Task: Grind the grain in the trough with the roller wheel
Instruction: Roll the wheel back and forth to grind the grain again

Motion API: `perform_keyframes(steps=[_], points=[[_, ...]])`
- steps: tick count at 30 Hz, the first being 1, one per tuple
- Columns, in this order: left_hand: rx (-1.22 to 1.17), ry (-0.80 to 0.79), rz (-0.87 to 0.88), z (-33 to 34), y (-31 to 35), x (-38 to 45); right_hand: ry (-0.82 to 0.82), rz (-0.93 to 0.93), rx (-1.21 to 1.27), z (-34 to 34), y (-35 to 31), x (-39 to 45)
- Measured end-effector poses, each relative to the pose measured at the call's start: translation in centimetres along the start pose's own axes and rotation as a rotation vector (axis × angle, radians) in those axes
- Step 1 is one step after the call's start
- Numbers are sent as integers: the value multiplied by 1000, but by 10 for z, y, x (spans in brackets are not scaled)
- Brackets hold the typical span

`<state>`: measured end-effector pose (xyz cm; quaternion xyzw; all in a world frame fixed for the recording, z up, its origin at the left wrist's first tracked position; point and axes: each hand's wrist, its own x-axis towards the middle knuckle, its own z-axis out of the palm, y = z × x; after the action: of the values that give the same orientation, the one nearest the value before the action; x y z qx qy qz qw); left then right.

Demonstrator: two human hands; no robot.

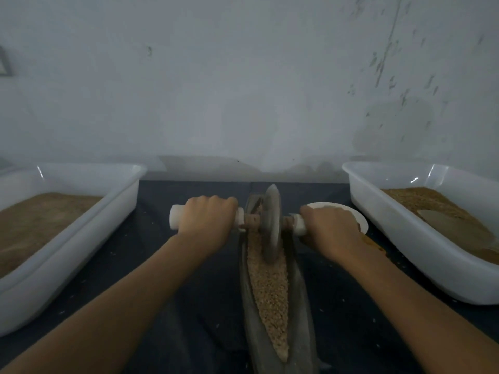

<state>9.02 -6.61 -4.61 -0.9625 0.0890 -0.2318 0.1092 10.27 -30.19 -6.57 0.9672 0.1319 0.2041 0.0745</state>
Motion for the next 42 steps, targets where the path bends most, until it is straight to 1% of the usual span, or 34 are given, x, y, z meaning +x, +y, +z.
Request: perform_keyframes(steps=[3, 5, 7, 8, 9, 10, 12, 13, 15, 17, 20, 23, 26, 29, 30, 31, 32, 33, 34, 35, 36, 37, 42], points=[[-28, -53, 37, -19, 2, -42, -44, -87, 33, -19, -1, -46], [-74, -76, 66, -34, -1, -80, 8, -176, 33, -40, -5, -79], [-102, -18, 173, -49, -5, -108, 56, -197, 52, -56, -8, -99], [-137, 28, 205, -52, -7, -116, 34, -216, 11, -57, -9, -103], [-155, 40, 201, -54, -8, -120, -6, -235, -42, -54, -8, -104], [-131, 0, 185, -54, -8, -118, -28, -233, -63, -55, -9, -102], [-78, -54, 96, -39, -4, -103, 53, -236, 12, -49, -7, -91], [-65, -83, 37, -31, -2, -89, 82, -227, -23, -44, -7, -81], [-65, -93, -13, -14, -2, -56, 95, -195, -113, -31, -5, -52], [-74, -88, -33, -1, -4, -26, 107, -132, -114, -15, -1, -18], [-74, -94, -52, 4, -5, 4, 81, -55, -84, -1, 3, 13], [-27, -96, -16, -7, 0, 0, 23, -29, -35, -1, 1, 3], [-27, -80, 66, -27, 3, -39, -84, -80, 7, -22, 1, -44], [-9, -12, 164, -48, 2, -95, -62, -155, 32, -47, -4, -86], [13, 6, 177, -54, 0, -109, -95, -160, 11, -52, -7, -91], [32, -2, 172, -58, -1, -117, -159, -164, -22, -54, -8, -95], [23, -35, 158, -58, -2, -120, -184, -170, -45, -56, -10, -96], [1, -55, 149, -54, -3, -120, -157, -192, -57, -57, -11, -94], [-12, -63, 135, -48, -1, -113, -105, -183, -30, -55, -10, -91], [-11, -62, 109, -43, 1, -101, -68, -175, -55, -51, -9, -85], [2, -66, 84, -37, 2, -86, -75, -144, -94, -44, -8, -76], [9, -57, 68, -30, 3, -69, -48, -110, -95, -34, -6, -64], [73, -34, 29, -11, 7, 9, 29, 26, 52, 10, 5, -1]])
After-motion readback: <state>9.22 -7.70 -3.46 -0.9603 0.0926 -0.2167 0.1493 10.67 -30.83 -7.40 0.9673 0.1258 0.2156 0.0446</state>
